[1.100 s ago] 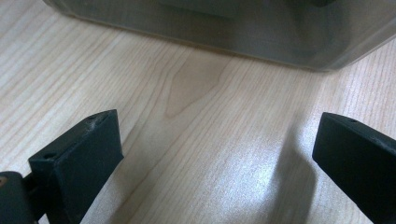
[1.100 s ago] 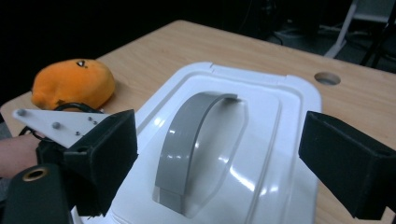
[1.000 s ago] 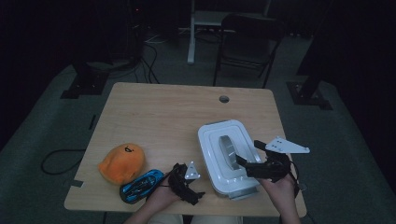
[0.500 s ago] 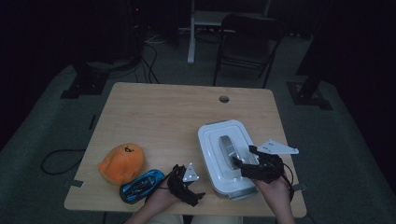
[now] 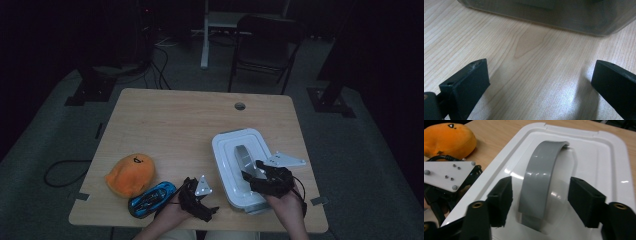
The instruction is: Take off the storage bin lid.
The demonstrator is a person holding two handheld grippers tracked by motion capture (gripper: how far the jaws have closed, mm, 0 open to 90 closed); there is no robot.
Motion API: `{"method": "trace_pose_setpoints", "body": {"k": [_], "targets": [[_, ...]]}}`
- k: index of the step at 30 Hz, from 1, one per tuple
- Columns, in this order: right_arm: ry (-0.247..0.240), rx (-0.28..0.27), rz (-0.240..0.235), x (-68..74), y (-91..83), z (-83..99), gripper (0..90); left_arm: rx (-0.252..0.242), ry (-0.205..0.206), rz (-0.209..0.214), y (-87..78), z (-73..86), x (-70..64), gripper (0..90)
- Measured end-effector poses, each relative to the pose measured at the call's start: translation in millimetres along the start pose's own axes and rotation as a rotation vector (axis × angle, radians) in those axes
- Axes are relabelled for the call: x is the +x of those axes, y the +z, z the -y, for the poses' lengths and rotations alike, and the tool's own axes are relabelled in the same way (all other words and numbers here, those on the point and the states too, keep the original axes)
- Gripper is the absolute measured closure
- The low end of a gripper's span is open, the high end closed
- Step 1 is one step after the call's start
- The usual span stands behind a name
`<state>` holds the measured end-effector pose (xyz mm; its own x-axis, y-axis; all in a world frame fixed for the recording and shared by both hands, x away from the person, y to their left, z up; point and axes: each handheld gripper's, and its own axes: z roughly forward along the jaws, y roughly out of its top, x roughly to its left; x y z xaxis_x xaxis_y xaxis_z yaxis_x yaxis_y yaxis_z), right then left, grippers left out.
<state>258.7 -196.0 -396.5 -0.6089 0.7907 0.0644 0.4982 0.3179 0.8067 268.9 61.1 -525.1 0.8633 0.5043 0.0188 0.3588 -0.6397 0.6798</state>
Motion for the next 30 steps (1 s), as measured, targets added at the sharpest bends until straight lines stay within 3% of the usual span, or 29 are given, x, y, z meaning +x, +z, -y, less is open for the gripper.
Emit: {"method": "trace_pose_setpoints", "body": {"k": [7,12,15,16,19,25,30], "targets": [[-0.004,0.023,0.014,1.3,4.4,1.5,44.9,0.0,0.0,0.0,0.0,0.1,-0.1,2.0],[0.008,0.023,-0.008,1.4,3.7,1.8,57.3,0.0,-0.001,-0.001,-0.1,0.1,-0.2,2.0],[0.002,0.025,-0.01,1.8,3.8,1.5,60.0,0.0,-0.002,-0.001,-0.1,0.1,-0.2,2.0],[0.002,0.027,-0.033,1.9,3.7,1.1,64.9,0.0,-0.001,-0.001,-0.1,0.1,-0.2,2.0],[-0.003,0.028,-0.02,3.8,3.9,0.7,65.3,0.0,-0.002,-0.001,-0.1,0.1,-0.2,2.0],[0.028,0.009,-0.049,1.7,0.5,-0.3,68.4,0.001,-0.001,-0.001,-0.1,0.1,-0.2,2.0],[0.017,-0.005,-0.055,3.4,-5.0,-5.4,69.1,0.0,-0.003,0.0,0.0,0.0,-0.2,2.0]]}}
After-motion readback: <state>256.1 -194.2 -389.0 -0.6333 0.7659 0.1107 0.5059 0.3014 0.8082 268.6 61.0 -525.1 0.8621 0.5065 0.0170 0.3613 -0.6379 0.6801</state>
